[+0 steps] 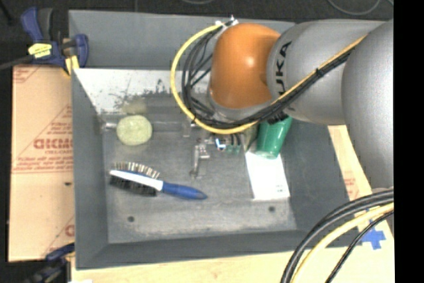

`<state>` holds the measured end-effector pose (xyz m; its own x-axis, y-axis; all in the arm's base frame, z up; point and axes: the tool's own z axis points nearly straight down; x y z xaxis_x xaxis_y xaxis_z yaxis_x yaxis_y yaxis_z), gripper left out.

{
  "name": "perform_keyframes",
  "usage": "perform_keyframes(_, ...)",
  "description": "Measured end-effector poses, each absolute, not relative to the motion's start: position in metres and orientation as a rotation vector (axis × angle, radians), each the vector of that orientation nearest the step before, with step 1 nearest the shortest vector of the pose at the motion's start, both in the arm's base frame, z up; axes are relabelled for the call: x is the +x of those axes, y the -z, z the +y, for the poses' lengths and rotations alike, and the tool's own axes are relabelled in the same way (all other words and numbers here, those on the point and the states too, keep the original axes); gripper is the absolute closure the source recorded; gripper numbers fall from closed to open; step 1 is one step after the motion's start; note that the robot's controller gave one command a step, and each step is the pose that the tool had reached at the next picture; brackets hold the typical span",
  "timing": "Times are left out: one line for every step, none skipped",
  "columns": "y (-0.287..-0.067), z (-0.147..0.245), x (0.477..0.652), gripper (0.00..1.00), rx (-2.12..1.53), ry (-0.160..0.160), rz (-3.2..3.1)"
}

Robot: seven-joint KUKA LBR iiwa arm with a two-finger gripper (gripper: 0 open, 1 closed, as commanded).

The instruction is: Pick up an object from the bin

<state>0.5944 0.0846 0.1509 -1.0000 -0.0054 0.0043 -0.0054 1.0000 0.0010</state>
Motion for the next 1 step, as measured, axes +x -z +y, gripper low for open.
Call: perform_keyframes(-0.156, 0.0842, 0.5959, 0.0, 0.005, 0.003, -3.145)
